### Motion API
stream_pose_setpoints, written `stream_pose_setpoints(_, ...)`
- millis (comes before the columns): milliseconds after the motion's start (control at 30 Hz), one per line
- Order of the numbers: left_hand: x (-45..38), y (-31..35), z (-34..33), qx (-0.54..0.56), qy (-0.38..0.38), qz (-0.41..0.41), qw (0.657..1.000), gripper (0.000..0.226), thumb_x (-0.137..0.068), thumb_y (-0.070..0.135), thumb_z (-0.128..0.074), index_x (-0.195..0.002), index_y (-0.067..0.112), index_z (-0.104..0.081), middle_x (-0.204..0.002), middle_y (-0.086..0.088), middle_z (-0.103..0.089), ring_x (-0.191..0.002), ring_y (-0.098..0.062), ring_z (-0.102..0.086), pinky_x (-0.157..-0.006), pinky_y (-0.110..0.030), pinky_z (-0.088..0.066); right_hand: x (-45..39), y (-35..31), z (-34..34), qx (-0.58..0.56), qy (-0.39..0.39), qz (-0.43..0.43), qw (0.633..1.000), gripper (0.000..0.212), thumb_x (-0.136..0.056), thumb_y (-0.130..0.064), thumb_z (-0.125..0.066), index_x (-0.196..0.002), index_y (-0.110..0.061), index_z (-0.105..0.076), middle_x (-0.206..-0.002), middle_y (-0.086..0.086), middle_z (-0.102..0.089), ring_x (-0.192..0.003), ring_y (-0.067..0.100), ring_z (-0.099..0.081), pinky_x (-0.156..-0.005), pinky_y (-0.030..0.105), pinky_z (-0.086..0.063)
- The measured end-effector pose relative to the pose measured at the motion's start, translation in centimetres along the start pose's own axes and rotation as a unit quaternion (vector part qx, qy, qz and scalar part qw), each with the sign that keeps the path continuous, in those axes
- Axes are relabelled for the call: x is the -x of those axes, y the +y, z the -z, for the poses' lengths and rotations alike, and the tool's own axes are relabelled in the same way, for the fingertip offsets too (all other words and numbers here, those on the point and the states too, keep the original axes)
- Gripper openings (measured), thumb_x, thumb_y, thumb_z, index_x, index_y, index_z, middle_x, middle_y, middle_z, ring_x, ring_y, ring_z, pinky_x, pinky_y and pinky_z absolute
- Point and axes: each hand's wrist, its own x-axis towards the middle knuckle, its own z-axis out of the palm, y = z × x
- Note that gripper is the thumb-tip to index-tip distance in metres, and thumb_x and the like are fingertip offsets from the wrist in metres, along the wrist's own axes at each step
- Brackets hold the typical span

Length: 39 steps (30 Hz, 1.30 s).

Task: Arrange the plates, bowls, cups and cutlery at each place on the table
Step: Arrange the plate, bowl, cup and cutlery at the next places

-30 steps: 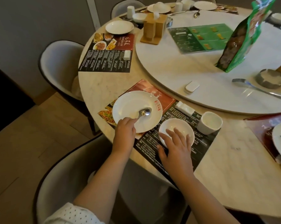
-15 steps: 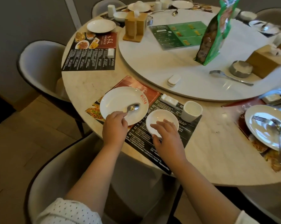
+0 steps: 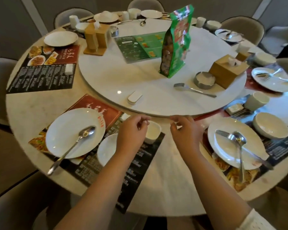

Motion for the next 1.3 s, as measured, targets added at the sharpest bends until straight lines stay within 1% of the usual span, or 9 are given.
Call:
stream_pose_setpoints(133, -4.5, 2.8, -5.5, 0.034, -0.008, 0.024, 0.999, 0.022, -0.092, 0.016, -0.056, -0.096, 0.033, -0.069, -0.092, 0.016, -0.069, -0.089, 0.003, -0.064, -0.076, -0.016, -0.051, -8.3, 3.6, 1.9, -0.005, 0.006, -0.067, 0.998, 0.021, -0.09, -0.014, -0.061, -0.106, -0.022, -0.07, -0.11, -0.007, -0.057, -0.093, 0.01, -0.06, -0.083, 0.021, -0.047)
stream_pose_setpoints(267, -8.8, 4.6, -9.8, 0.046, 0.008, 0.045, 0.998, 0.024, -0.092, 0.013, -0.054, -0.094, 0.03, -0.07, -0.088, 0.013, -0.071, -0.087, -0.001, -0.066, -0.079, -0.024, -0.054, -15.7, 6.6, 2.0, 0.012, 0.01, -0.076, 0.997, 0.026, -0.091, -0.009, -0.056, -0.114, -0.014, -0.068, -0.118, 0.001, -0.059, -0.098, 0.014, -0.056, -0.086, 0.019, -0.039)
stream_pose_setpoints(433, -12.5, 5.2, -13.0, 0.04, 0.017, 0.064, 0.997, 0.024, -0.091, 0.014, -0.053, -0.091, 0.032, -0.069, -0.086, 0.014, -0.071, -0.083, -0.002, -0.066, -0.076, -0.026, -0.055, -21.6, 9.3, 0.4, 0.104, -0.056, -0.036, 0.992, 0.036, -0.092, -0.002, -0.048, -0.125, -0.006, -0.061, -0.127, 0.011, -0.053, -0.115, 0.026, -0.05, -0.087, 0.014, -0.03)
stream_pose_setpoints(567, -13.4, 5.2, -13.8, 0.036, 0.023, 0.075, 0.996, 0.025, -0.092, 0.014, -0.052, -0.09, 0.033, -0.068, -0.085, 0.015, -0.07, -0.084, -0.003, -0.067, -0.075, -0.026, -0.054, -23.2, 10.0, -0.8, 0.168, -0.086, -0.005, 0.982, 0.03, -0.088, 0.008, -0.045, -0.109, 0.003, -0.066, -0.112, 0.02, -0.053, -0.106, 0.035, -0.052, -0.084, 0.034, -0.045)
stream_pose_setpoints(833, -12.9, 4.5, -11.4, 0.022, 0.033, 0.074, 0.996, 0.024, -0.093, 0.014, -0.052, -0.095, 0.032, -0.068, -0.089, 0.015, -0.07, -0.086, -0.002, -0.066, -0.073, -0.022, -0.053, -22.8, 8.4, -0.3, 0.2, -0.092, 0.031, 0.975, 0.018, -0.089, 0.002, -0.054, -0.1, -0.003, -0.068, -0.105, 0.013, -0.057, -0.1, 0.029, -0.055, -0.084, 0.036, -0.049)
stream_pose_setpoints(933, -11.9, 4.0, -9.5, 0.022, 0.04, 0.073, 0.996, 0.023, -0.093, 0.015, -0.053, -0.096, 0.032, -0.068, -0.089, 0.015, -0.07, -0.087, -0.002, -0.066, -0.076, -0.022, -0.053, -21.1, 5.3, 0.3, 0.159, -0.072, 0.048, 0.984, 0.014, -0.09, -0.009, -0.059, -0.096, -0.013, -0.071, -0.099, 0.006, -0.063, -0.095, 0.023, -0.056, -0.077, 0.035, -0.051)
stream_pose_setpoints(1067, -9.6, 3.0, -6.2, 0.038, 0.036, 0.061, 0.997, 0.02, -0.093, 0.017, -0.055, -0.098, 0.031, -0.068, -0.091, 0.015, -0.07, -0.087, 0.003, -0.065, -0.07, -0.018, -0.05, -16.8, -0.6, 0.8, -0.012, -0.066, 0.008, 0.998, 0.005, -0.086, -0.024, -0.068, -0.088, -0.022, -0.071, -0.083, -0.007, -0.066, -0.075, 0.008, -0.057, -0.063, 0.019, -0.043)
stream_pose_setpoints(1167, -6.7, 2.3, -3.0, 0.058, 0.011, 0.068, 0.996, 0.015, -0.096, 0.026, -0.054, -0.1, 0.033, -0.066, -0.092, 0.016, -0.069, -0.086, 0.006, -0.064, -0.064, -0.014, -0.046, -12.6, -4.6, 0.3, -0.143, -0.092, -0.055, 0.984, 0.004, -0.083, -0.026, -0.072, -0.081, -0.022, -0.072, -0.078, -0.005, -0.069, -0.075, 0.011, -0.06, -0.068, 0.026, -0.049)
stream_pose_setpoints(1300, -1.6, 0.7, 1.7, 0.088, -0.006, 0.056, 0.994, 0.008, -0.095, 0.03, -0.054, -0.102, 0.03, -0.06, -0.092, 0.009, -0.067, -0.082, -0.005, -0.067, -0.07, -0.023, -0.054, -7.0, -8.5, -1.7, -0.224, -0.097, -0.095, 0.965, 0.008, -0.08, -0.024, -0.073, -0.074, -0.02, -0.072, -0.076, -0.002, -0.071, -0.072, 0.01, -0.059, -0.065, 0.028, -0.048)
